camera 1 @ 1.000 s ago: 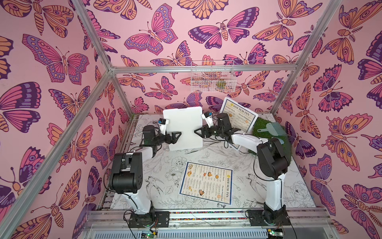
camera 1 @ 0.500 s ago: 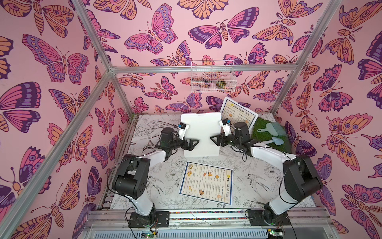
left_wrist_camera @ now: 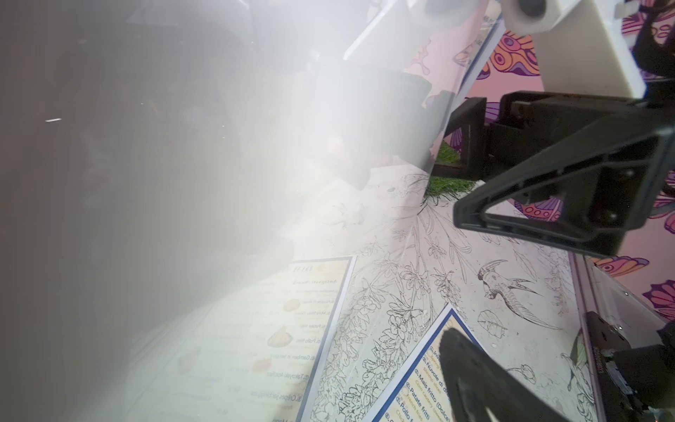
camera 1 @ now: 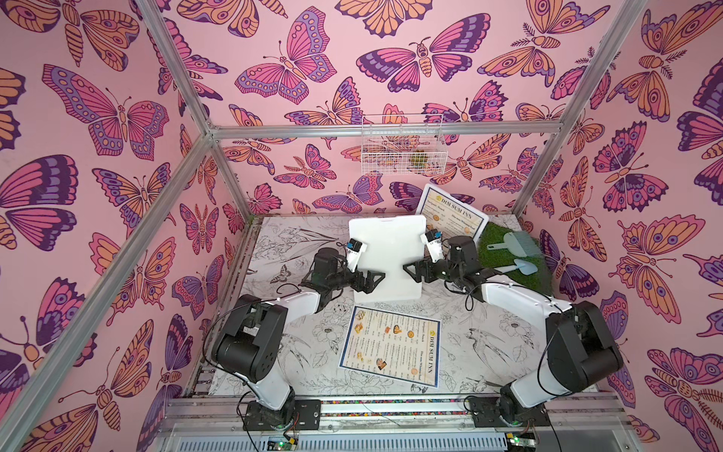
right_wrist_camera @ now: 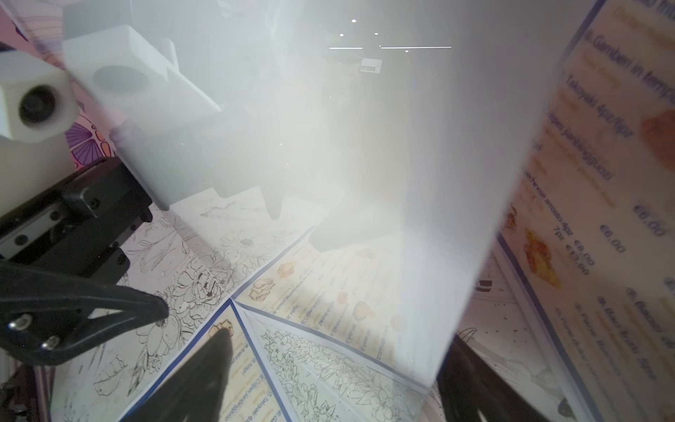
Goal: Insert the menus into the narrow rack
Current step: Move the narrow rack to the center of the board.
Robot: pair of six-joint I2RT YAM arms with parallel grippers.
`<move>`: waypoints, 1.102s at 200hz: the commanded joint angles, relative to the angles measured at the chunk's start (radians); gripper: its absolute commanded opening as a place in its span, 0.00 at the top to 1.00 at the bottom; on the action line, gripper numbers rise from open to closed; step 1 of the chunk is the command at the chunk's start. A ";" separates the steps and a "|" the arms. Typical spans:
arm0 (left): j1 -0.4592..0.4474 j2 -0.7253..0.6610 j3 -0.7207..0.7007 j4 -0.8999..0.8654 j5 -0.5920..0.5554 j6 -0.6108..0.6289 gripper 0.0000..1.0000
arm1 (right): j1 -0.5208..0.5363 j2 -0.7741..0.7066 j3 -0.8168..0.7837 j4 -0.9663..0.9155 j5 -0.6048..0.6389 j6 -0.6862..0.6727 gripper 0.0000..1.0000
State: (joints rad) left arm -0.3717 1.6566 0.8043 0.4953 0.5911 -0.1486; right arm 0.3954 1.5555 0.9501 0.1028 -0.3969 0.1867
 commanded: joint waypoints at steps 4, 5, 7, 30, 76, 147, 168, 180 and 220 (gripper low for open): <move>-0.001 -0.037 -0.037 -0.039 -0.130 -0.032 0.00 | 0.000 -0.021 -0.008 -0.035 0.032 0.005 0.01; -0.001 -0.038 -0.039 -0.041 -0.134 -0.032 0.00 | 0.000 -0.021 -0.007 -0.035 0.033 0.004 0.01; -0.001 -0.040 -0.041 -0.041 -0.140 -0.033 0.00 | 0.000 -0.023 -0.008 -0.035 0.034 0.005 0.01; -0.001 -0.069 -0.070 -0.044 -0.194 -0.040 0.01 | -0.004 -0.046 -0.019 -0.039 0.053 0.010 0.01; -0.005 -0.195 -0.159 -0.037 -0.241 -0.079 0.00 | -0.004 -0.153 -0.083 -0.056 0.077 0.029 0.01; -0.078 -0.425 -0.245 -0.289 -0.492 -0.299 0.00 | -0.003 -0.385 -0.190 -0.277 0.177 0.142 0.01; -0.139 -0.528 -0.208 -0.594 -0.682 -0.418 0.00 | -0.003 -0.451 -0.228 -0.365 0.218 0.208 0.04; -0.161 -0.568 -0.183 -0.756 -0.715 -0.464 0.00 | -0.003 -0.484 -0.250 -0.409 0.258 0.256 0.05; -0.175 -0.655 -0.175 -1.001 -0.576 -0.531 0.00 | -0.002 -0.595 -0.301 -0.533 0.216 0.396 0.07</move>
State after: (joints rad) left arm -0.5411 1.0286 0.6243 -0.2375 -0.0269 -0.6098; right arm 0.3950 1.0157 0.6636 -0.2909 -0.1753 0.4599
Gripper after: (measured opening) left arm 0.995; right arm 0.933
